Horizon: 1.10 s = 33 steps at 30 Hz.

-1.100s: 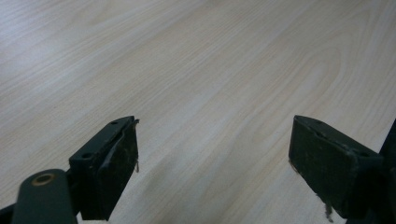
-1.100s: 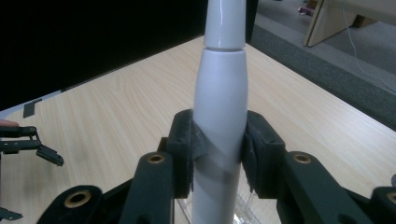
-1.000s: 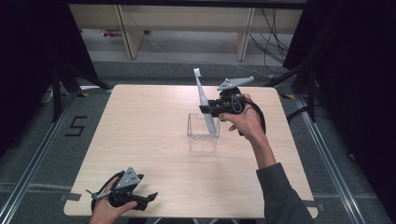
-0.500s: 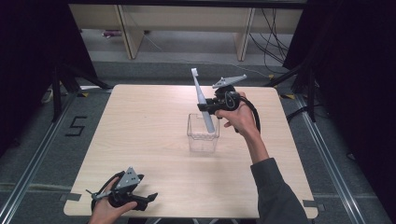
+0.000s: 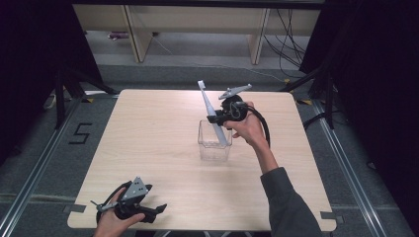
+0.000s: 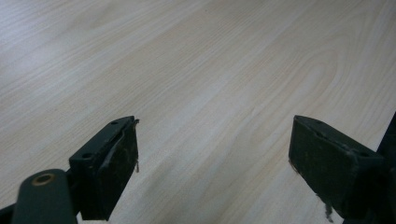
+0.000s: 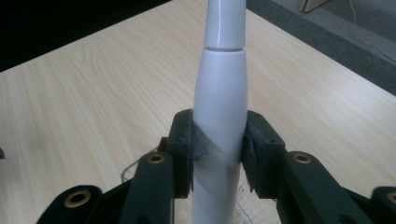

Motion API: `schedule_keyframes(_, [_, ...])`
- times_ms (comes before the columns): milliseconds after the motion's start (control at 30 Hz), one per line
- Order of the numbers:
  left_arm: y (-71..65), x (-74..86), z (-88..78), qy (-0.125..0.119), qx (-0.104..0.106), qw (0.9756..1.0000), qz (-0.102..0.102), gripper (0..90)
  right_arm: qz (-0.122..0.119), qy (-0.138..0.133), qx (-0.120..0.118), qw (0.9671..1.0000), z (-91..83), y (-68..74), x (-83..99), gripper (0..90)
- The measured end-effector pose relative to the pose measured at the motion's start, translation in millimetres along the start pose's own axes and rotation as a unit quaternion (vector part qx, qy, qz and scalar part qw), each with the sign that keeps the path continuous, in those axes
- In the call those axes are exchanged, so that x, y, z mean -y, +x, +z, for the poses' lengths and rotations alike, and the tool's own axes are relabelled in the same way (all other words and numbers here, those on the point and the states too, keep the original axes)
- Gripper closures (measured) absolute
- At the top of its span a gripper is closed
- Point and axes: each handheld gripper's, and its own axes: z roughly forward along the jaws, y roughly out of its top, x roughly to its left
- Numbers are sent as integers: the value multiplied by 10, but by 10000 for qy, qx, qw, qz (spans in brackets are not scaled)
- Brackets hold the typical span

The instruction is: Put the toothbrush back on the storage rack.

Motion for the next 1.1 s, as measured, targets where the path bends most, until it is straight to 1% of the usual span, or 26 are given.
schedule_keyframes(33, [6,-1,-2,28,-14,10000,40,152,-30,132,17,9999,2,-13,11,667])
schedule_keyframes(67, [6,-1,-2,28,-14,10000,40,152,-43,99,46,9999,34,-7,28,667])
schedule_keyframes(100, [-1,0,1,-3,4,10000,-14,152,-45,199,67,9998,43,-9,39,667])
schedule_keyframes(167, [-4,-2,-3,37,-7,10000,-25,152,-54,252,74,9996,87,5,62,667])
schedule_keyframes(200, [0,-1,-2,55,-29,10000,-3,152,-82,212,108,9997,113,5,75,667])
schedule_keyframes(233, [0,-1,-2,55,-29,10000,-3,152,-86,285,35,9995,121,1,76,667])
schedule_keyframes(267, [-6,0,1,-1,23,10000,-35,152,-78,288,64,9995,147,9,88,667])
schedule_keyframes(333, [1,-4,-5,42,-23,10000,18,152,-93,323,135,9993,168,9,98,667])
schedule_keyframes(367, [-12,-4,-7,-26,23,10000,-41,152,64,506,152,9986,189,23,121,666])
schedule_keyframes(400, [-12,-4,-7,-21,22,10000,-39,152,-93,454,117,9989,217,12,127,667])
schedule_keyframes(433, [1,-6,-14,60,-16,10000,44,152,-93,444,81,9989,243,16,136,667])
schedule_keyframes(467, [-3,-7,-13,74,-18,10000,30,152,-4,499,123,9987,266,35,147,667])
schedule_keyframes(500, [-4,-8,-15,85,-24,10000,44,152,-132,566,118,9982,273,19,144,667])
schedule_keyframes(533, [-6,-7,-12,71,-27,10000,25,152,-37,643,154,9978,281,35,147,667])
schedule_keyframes(600, [-3,-8,-15,83,-25,10000,47,152,-26,693,172,9974,290,43,149,667])
schedule_keyframes(633, [-20,-7,-9,-2,29,10000,-55,152,65,770,185,9968,298,61,153,667])
schedule_keyframes(667, [-20,-7,-9,-1,28,10000,-52,152,-75,739,151,9971,314,49,153,667])
schedule_keyframes(733, [-16,-10,-22,71,-6,10000,2,152,-81,840,182,9963,329,60,159,667])
schedule_keyframes(767, [-5,-7,-18,73,-36,10000,48,152,9,866,345,9956,353,63,169,667])
schedule_keyframes(833, [-1,-6,-7,52,-55,10000,31,152,-171,838,180,9962,364,47,175,667])
schedule_keyframes(900, [-1,-8,-11,76,-16,10000,41,152,-141,927,221,9953,369,51,183,666])
schedule_keyframes(933, [-17,-8,-10,13,14,10000,-32,152,-139,941,193,9953,377,49,190,666])
schedule_keyframes(967, [-6,-8,-15,81,-30,10000,39,152,-6,933,205,9954,396,63,205,666])
schedule_keyframes(1000, [-6,-8,-15,81,-30,10000,39,152,-188,943,155,9952,404,43,211,666])
schedule_keyframes(1067, [-6,-8,-14,73,-26,10000,41,152,-219,906,182,9955,423,41,223,666])
schedule_keyframes(1100, [-1,-6,-13,72,-30,10000,31,152,-200,1009,218,9945,427,37,238,666])
